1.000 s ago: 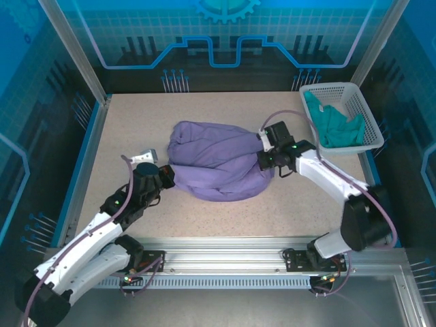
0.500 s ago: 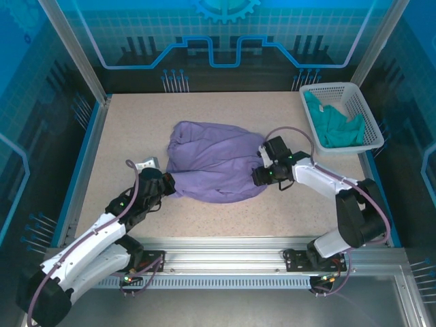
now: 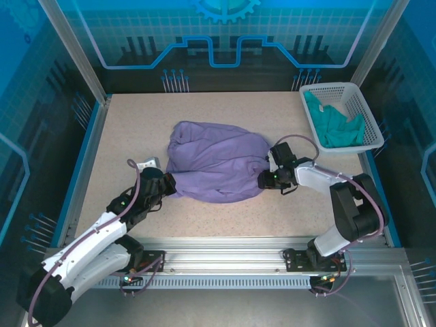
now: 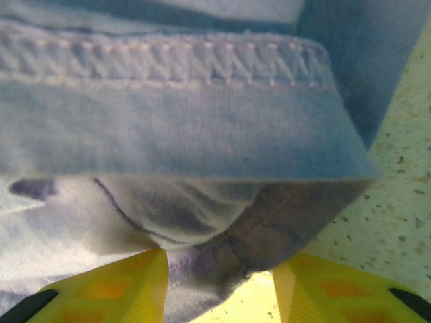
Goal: Fold the inside-out t-shirt
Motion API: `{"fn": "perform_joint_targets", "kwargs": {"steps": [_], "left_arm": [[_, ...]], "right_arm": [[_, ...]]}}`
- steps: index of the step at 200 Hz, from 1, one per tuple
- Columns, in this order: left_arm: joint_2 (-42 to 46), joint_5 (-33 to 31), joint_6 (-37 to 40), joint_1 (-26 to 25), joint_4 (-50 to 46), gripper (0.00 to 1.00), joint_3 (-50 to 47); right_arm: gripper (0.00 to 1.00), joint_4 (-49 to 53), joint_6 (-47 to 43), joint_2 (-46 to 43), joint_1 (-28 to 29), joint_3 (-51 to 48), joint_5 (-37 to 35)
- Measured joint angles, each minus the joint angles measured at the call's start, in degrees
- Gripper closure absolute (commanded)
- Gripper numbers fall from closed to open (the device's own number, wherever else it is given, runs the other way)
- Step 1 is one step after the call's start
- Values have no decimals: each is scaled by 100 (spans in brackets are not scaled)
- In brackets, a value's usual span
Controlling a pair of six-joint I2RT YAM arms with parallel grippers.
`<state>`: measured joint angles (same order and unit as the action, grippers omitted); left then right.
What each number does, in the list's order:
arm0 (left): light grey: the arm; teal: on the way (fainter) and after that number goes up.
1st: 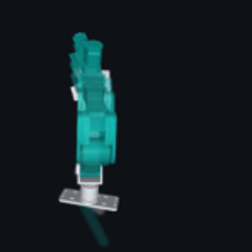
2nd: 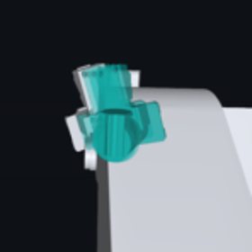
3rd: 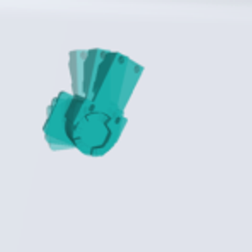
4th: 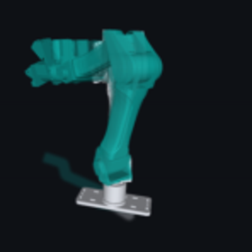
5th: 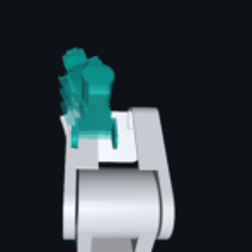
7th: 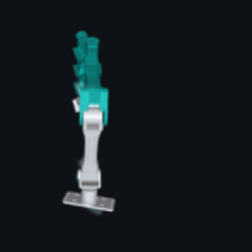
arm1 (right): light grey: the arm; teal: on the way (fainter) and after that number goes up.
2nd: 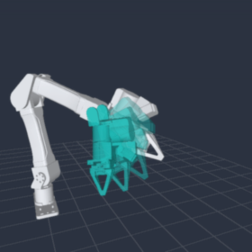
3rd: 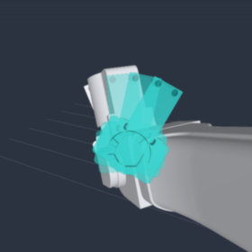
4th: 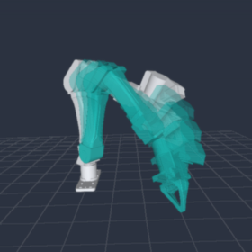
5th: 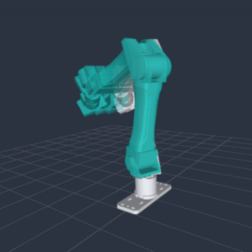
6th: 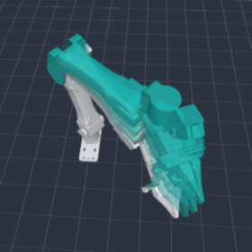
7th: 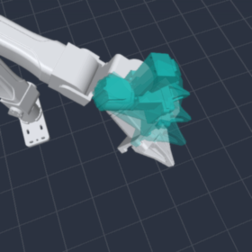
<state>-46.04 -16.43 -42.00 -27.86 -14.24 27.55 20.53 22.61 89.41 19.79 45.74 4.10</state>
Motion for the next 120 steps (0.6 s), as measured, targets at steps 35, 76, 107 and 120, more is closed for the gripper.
{"fn": "perform_joint_targets", "kwargs": {"steps": [35, 76, 107, 120], "left_arm": [[9, 28, 0, 0, 0, 100, 0], [116, 37, 55, 44, -68, 100, 52], [400, -9, 352, 118, -382, 100, 824], [629, -24, 505, 118, -389, 100, 1318]], "right_arm": [[90, -240, 153, 42, 0, -125, 22], [100, -85, 136, -1045, -9, -264, -210], [100, 391, -125, -2632, -31, 376, -433], [100, 608, -293, -3117, -35, 1040, -555]]}}
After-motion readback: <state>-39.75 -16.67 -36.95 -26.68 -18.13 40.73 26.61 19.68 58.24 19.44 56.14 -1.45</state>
